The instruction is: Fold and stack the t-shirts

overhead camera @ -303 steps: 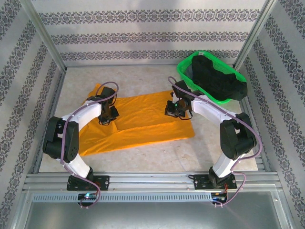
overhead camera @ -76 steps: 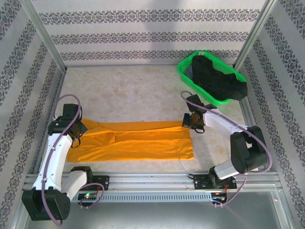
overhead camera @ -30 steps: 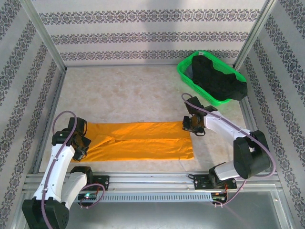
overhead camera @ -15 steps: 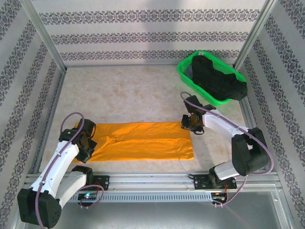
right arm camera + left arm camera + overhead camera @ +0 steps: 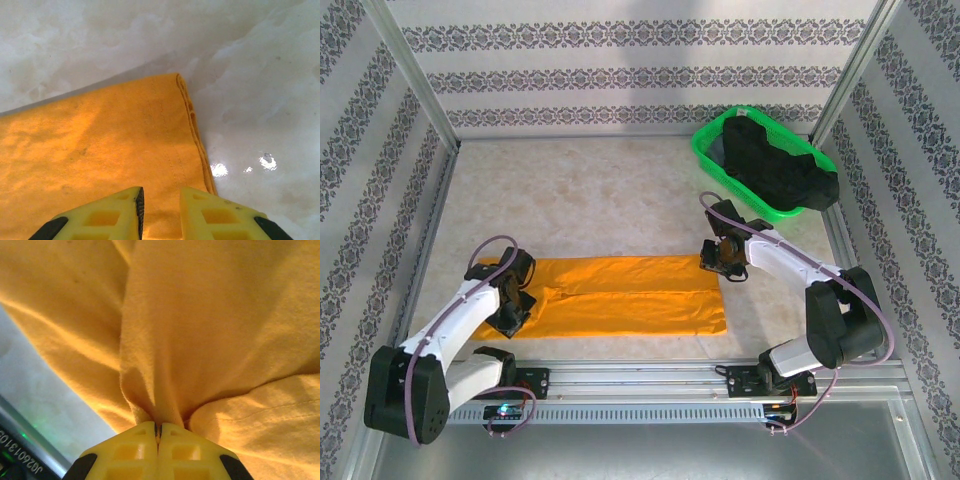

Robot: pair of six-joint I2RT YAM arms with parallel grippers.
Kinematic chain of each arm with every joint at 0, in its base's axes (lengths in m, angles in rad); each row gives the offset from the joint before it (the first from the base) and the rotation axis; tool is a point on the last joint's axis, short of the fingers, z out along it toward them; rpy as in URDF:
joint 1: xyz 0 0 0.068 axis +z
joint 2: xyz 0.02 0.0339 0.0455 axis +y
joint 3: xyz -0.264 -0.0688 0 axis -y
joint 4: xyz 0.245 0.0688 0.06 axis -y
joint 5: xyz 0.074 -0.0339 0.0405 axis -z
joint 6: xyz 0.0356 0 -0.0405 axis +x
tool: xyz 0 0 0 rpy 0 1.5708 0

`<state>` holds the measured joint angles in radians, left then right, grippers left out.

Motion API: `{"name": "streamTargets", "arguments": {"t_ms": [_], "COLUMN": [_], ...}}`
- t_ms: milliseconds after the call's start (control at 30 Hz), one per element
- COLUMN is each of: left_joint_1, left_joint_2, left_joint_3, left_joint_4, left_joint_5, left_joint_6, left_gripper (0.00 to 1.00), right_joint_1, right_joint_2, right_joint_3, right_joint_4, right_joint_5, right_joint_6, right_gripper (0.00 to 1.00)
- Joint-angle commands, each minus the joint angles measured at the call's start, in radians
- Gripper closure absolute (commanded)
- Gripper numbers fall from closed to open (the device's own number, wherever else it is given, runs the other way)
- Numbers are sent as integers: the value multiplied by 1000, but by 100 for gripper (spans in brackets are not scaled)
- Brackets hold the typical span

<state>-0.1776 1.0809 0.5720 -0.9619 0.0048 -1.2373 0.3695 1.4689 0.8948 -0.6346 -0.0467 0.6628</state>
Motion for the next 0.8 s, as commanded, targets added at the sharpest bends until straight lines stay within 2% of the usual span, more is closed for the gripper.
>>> {"name": "streamTargets", "arguments": {"t_ms": [0,167,200,267,367,433,500,600,767], "left_joint_1": [-14,-16,-17,-18,-22,-22,-22,-23,6], "left_joint_2": [8,31,39,55,74,72,64,65,144], "left_joint_3": [14,24,28,50,118,178,248,360,512], "left_joint_4": [52,68,77,89,45,3,-45,-83,-71], "left_joint_5": [9,19,29,54,59,54,34,3,-21], "left_joint_6": [27,53,65,101,154,185,201,222,255], "left_gripper": [100,100,95,78,64,49,41,42,48], "right_joint_1": [4,0,0,0,-1,-3,-5,-9,2], "right_joint_2": [15,20,20,21,18,19,21,27,61], "right_joint_3": [9,13,14,15,21,27,37,49,72], "right_joint_4": [4,2,3,2,-2,-7,-8,-5,10], "right_joint_5": [-9,-5,-4,-4,-2,-2,-5,-27,-64], "right_joint_6": [26,27,27,27,26,26,27,45,97], "right_gripper": [73,73,73,73,73,73,73,72,73]}}
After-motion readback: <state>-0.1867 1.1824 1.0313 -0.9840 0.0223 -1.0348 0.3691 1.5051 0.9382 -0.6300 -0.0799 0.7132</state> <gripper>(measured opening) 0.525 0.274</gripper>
